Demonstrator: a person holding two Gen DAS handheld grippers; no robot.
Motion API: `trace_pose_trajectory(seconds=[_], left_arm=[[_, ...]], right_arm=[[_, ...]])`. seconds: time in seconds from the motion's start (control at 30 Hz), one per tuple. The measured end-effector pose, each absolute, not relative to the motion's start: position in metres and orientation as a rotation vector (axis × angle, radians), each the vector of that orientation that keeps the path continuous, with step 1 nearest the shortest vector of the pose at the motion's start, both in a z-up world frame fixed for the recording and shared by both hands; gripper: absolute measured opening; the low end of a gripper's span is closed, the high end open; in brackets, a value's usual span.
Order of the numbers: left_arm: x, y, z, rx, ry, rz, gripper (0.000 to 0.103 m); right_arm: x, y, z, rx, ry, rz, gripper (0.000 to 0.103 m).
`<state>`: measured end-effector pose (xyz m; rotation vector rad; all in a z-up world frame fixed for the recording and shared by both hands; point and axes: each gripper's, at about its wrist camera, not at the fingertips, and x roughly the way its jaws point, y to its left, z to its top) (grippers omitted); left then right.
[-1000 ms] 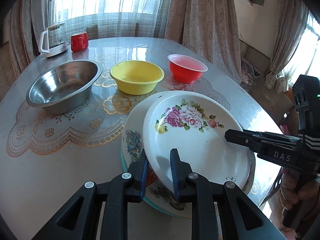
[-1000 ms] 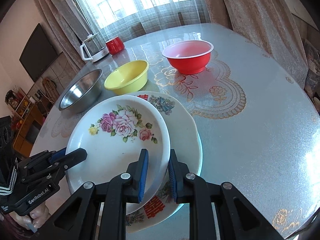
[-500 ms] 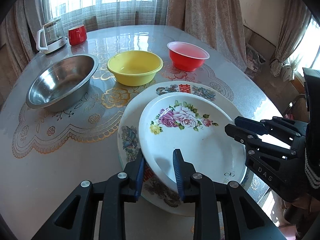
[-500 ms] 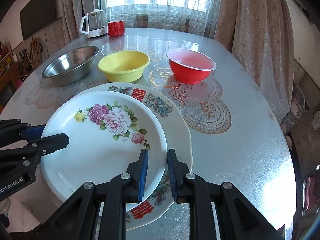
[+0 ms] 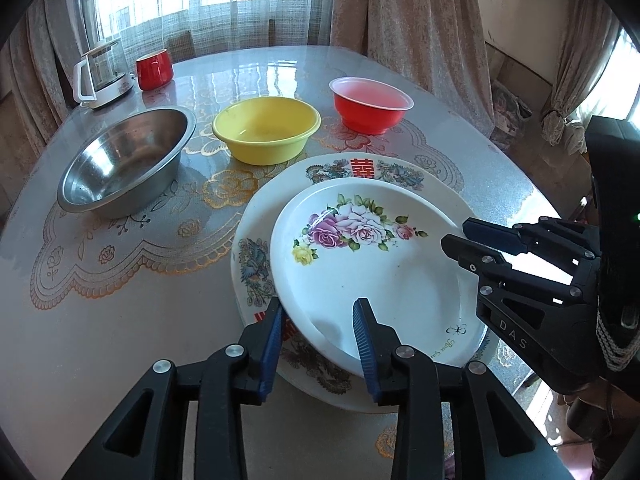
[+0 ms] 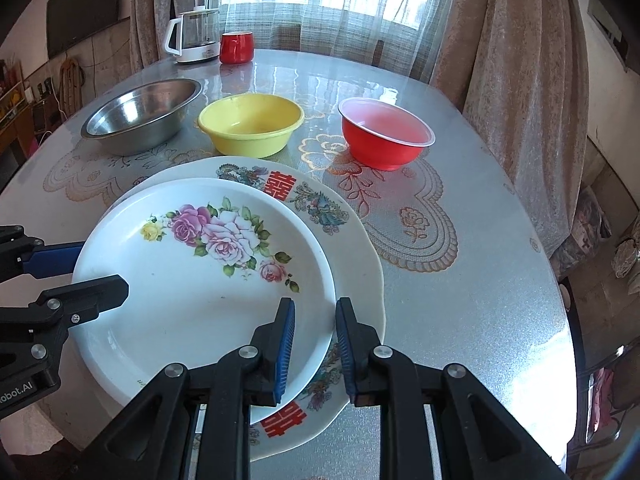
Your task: Organize plates and bowls
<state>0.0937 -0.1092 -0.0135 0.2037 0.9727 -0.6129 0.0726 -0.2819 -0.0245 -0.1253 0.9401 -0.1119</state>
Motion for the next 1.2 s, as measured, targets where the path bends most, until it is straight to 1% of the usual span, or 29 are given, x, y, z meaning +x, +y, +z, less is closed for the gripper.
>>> trace_pose_trajectory(seconds=[0.13,0.47,0.63,0.7,0.83,0.9,0.97,1.2], left_arm=[[0.09,-0.105,-0.011,0.201,0.972,-0.618,0.04],[0.085,-0.098,-0.012,0.162,0.964,-0.63,0.039],[0.085,-0.088,-0.011,0.097,0.933,-0.614,0.039],[0.086,-0.082,-0.009,0.068,0.919,-0.603,0.039],[0.084,-0.068,0.001,0.031,0.848,-0.583,0.039],[0.085,-0.063,0.003,0.029,0.825,-0.564,0.039],[0.089,-0.057,0.002,0.025,0.822,-0.531,0.039],[0.111,-0.016,-0.009,-0.086,0.862,-0.424,0.039]], right_arm=[[0.073,-0.281,-0.025,-0.14,0.93,-0.127,0.021],[0.072,-0.279,-0.026,-0.172,0.913,-0.141,0.022],[0.071,-0.282,-0.026,-0.157,0.909,-0.126,0.023],[0.071,-0.284,-0.025,-0.137,0.911,-0.114,0.026],[0.07,-0.291,-0.02,-0.059,0.89,-0.085,0.03],[0.068,-0.294,-0.012,-0.036,0.846,-0.089,0.037],[0.068,-0.296,-0.002,-0.008,0.806,-0.078,0.04],[0.089,-0.281,0.01,0.138,0.795,0.075,0.041]])
